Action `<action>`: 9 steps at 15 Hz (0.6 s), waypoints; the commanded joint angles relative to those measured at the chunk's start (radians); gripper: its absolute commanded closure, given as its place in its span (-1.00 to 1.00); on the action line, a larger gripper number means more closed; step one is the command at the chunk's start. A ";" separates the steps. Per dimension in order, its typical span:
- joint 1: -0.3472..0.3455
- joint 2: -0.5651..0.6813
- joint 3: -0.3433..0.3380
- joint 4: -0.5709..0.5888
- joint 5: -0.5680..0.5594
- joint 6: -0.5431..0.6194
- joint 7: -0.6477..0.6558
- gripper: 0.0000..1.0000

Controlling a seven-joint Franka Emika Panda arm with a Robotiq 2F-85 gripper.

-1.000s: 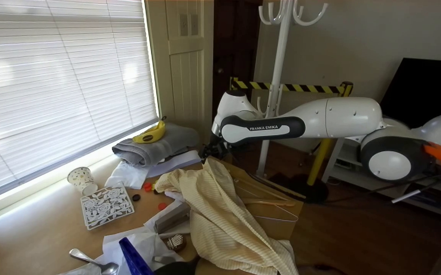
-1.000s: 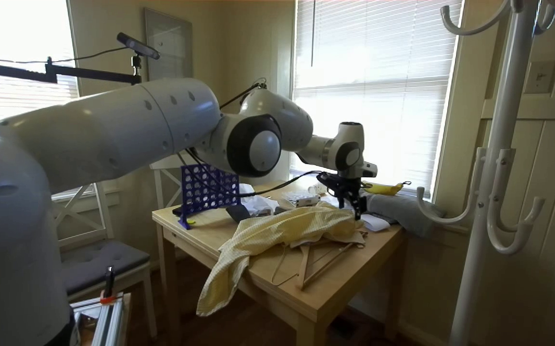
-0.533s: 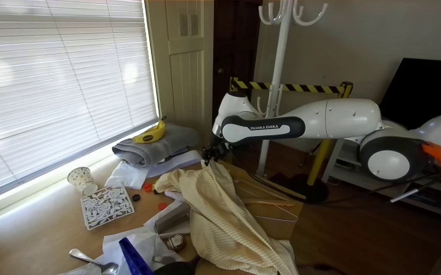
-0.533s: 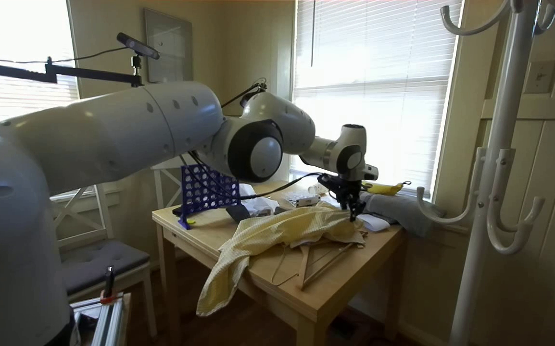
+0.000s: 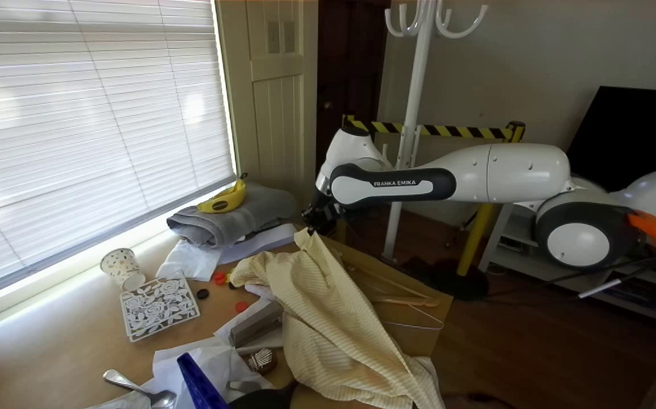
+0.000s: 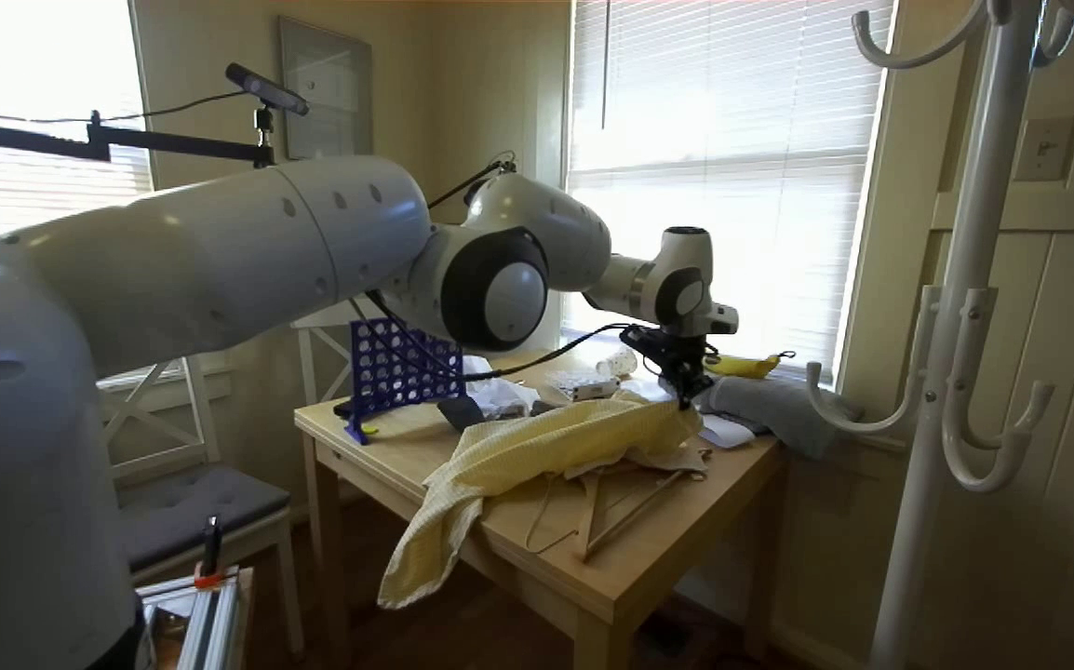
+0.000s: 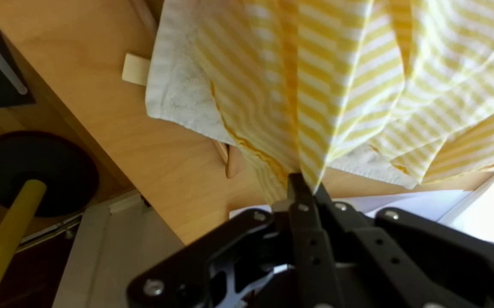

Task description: Unfold the towel on the table

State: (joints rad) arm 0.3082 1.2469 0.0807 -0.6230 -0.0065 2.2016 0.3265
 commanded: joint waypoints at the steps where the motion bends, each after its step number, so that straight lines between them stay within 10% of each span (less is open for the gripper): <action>1: -0.007 -0.022 -0.038 0.030 -0.016 0.052 0.042 0.99; 9: -0.025 -0.105 -0.211 0.021 -0.031 0.143 0.236 0.99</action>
State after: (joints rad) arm 0.2787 1.1671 -0.0825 -0.5911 -0.0116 2.3294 0.4885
